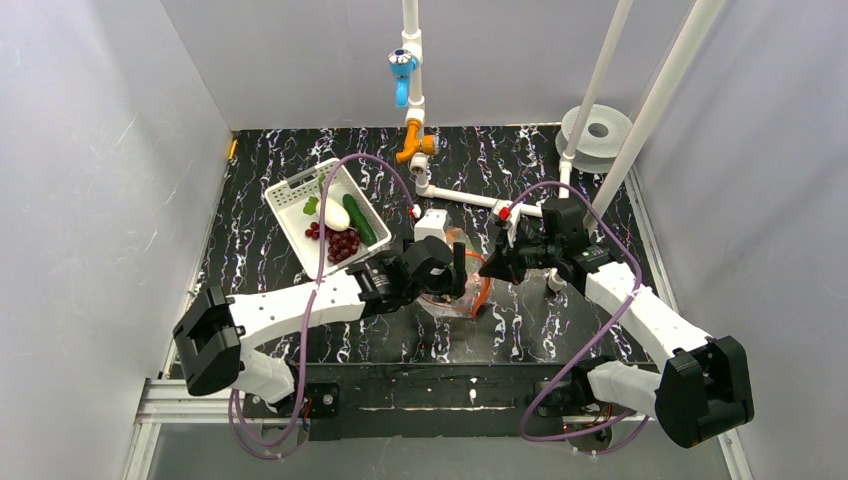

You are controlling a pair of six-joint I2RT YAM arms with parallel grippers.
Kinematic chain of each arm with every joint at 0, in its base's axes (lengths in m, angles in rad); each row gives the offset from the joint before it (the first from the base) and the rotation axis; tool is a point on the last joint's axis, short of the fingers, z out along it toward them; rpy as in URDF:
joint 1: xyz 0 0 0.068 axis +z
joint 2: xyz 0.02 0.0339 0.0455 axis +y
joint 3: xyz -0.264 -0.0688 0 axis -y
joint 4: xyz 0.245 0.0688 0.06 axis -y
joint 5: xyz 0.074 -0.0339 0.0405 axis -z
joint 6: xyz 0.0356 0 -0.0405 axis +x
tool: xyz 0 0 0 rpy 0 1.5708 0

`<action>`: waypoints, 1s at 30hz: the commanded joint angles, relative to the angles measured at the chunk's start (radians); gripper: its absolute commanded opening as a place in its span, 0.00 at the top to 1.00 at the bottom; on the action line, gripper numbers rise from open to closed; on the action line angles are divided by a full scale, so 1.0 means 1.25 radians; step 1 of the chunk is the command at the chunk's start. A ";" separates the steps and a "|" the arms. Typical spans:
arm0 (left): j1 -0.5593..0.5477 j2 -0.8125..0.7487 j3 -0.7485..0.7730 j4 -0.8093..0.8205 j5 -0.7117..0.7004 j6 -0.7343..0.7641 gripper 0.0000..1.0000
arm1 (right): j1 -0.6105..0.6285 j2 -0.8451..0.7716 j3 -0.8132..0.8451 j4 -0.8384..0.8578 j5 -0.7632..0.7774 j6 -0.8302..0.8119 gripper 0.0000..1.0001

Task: Open the zip-top bag and remove the fake food
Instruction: Pick up the fake vegetable from the zipper food storage bag.

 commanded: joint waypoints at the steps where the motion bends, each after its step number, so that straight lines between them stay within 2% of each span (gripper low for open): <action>1: -0.003 0.015 -0.014 0.006 -0.047 0.028 0.31 | 0.011 0.008 -0.015 0.040 -0.030 0.026 0.99; 11: -0.003 0.037 -0.084 0.067 -0.073 0.085 0.31 | 0.043 0.011 -0.029 0.103 0.037 0.101 0.99; 13: -0.001 0.036 -0.115 0.099 -0.088 0.106 0.33 | 0.044 0.011 -0.029 0.107 0.038 0.108 0.99; 15: 0.023 0.043 -0.137 0.131 -0.052 0.111 0.40 | 0.045 0.014 -0.030 0.107 0.034 0.107 0.99; 20: 0.046 0.103 -0.115 0.117 -0.040 0.107 0.45 | 0.049 0.016 -0.034 0.107 0.033 0.102 0.99; 30: 0.063 0.191 -0.085 0.122 -0.094 0.104 0.42 | 0.054 0.023 -0.036 0.107 0.031 0.095 0.99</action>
